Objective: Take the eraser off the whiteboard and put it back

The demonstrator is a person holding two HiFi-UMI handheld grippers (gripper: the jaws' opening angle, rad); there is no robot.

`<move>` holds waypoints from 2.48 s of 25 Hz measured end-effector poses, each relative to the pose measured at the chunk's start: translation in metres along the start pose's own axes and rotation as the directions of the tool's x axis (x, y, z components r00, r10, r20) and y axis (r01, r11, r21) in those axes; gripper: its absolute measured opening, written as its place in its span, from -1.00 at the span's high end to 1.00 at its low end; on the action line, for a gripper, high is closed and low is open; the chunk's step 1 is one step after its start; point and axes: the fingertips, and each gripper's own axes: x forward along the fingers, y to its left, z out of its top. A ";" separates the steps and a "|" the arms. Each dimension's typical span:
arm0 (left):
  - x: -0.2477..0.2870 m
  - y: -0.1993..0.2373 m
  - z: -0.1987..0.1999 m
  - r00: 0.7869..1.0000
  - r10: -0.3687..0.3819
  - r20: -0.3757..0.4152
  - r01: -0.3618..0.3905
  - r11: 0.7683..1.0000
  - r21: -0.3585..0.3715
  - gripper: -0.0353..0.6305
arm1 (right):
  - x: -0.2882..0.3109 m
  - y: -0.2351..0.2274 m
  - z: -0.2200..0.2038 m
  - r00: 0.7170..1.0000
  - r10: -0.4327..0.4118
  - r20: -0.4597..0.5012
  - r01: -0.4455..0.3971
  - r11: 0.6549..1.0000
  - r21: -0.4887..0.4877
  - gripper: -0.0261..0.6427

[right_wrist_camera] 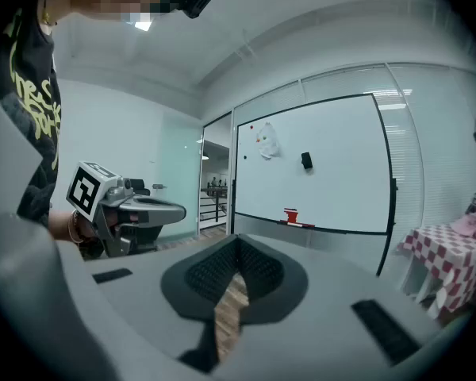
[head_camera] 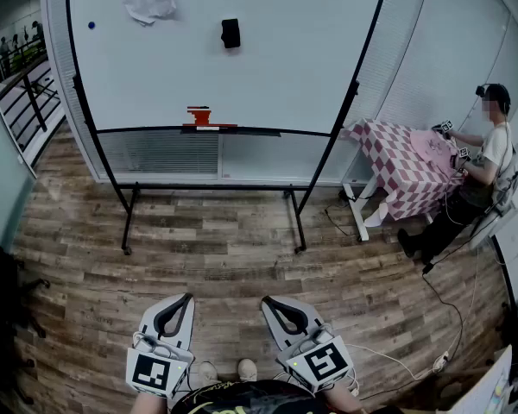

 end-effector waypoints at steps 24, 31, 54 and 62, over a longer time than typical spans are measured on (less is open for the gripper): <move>0.001 0.020 -0.020 0.990 0.030 -0.138 -0.030 1.000 0.000 0.88 | 0.017 0.000 -0.010 0.998 -0.035 -0.047 0.038 0.998 0.059 0.89; -0.007 0.036 -0.024 0.992 0.022 -0.125 -0.021 1.000 0.003 0.88 | 0.026 0.013 -0.015 0.994 -0.061 -0.095 0.073 0.990 0.120 0.89; -0.015 0.071 -0.029 0.996 -0.056 -0.076 0.055 0.998 -0.007 0.88 | 0.055 0.038 -0.013 0.990 -0.128 -0.054 0.130 0.991 0.034 0.89; 0.023 0.080 -0.019 0.997 -0.042 -0.067 0.044 0.998 0.035 0.88 | 0.079 -0.001 -0.002 0.995 -0.102 -0.020 0.103 0.994 0.023 0.89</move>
